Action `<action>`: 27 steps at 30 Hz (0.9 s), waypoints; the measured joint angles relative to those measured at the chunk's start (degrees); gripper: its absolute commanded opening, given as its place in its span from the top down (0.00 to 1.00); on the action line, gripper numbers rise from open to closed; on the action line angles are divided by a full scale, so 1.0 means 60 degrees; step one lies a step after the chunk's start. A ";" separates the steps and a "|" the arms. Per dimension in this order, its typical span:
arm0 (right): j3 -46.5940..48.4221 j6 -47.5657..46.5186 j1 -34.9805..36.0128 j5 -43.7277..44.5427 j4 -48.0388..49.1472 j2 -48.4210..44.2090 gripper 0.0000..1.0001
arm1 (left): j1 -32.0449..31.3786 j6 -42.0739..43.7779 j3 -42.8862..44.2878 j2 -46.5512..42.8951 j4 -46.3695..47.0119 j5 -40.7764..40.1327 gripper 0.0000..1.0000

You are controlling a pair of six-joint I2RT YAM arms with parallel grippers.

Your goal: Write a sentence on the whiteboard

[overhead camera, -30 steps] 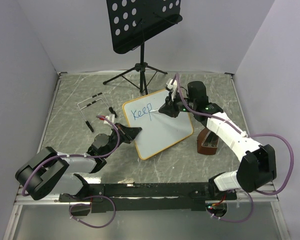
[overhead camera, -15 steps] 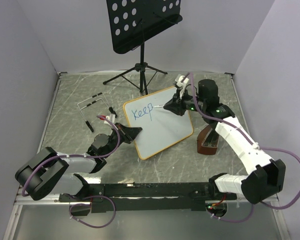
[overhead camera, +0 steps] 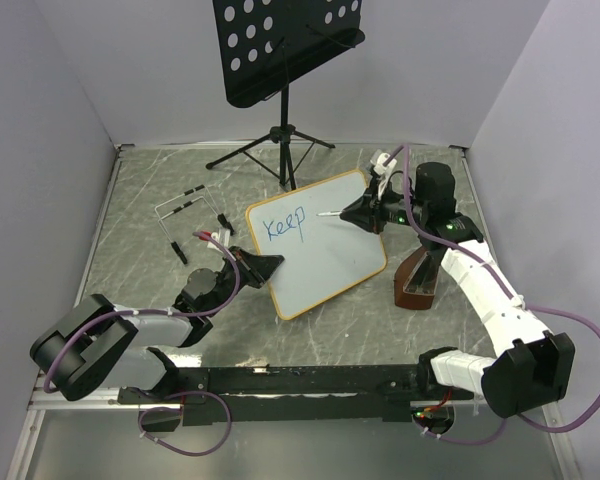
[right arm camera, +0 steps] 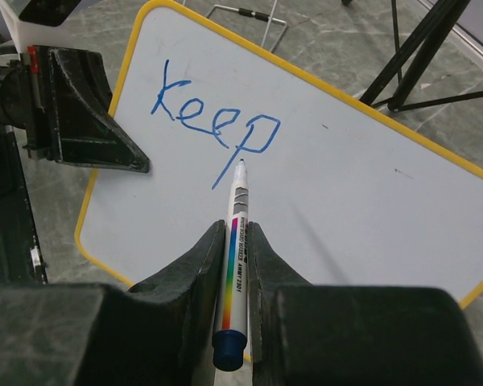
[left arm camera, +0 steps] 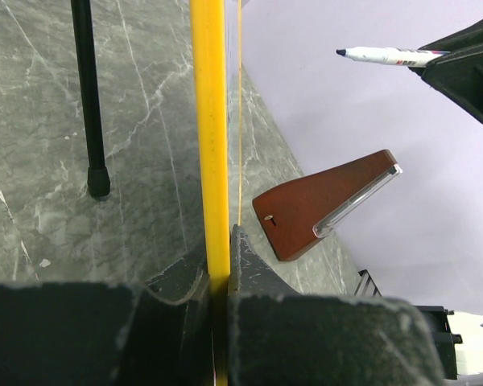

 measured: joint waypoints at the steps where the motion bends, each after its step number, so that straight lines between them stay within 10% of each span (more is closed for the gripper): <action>1: -0.0015 0.0000 -0.0011 -0.0062 0.0007 0.0000 1.00 | 0.0000 0.0004 0.0000 0.0000 0.0000 0.0000 0.99; 27: -0.0178 0.0000 -0.0117 -0.0783 0.0331 0.0000 1.00 | 0.0000 0.0011 -0.0025 -0.0095 -0.0047 0.0029 0.99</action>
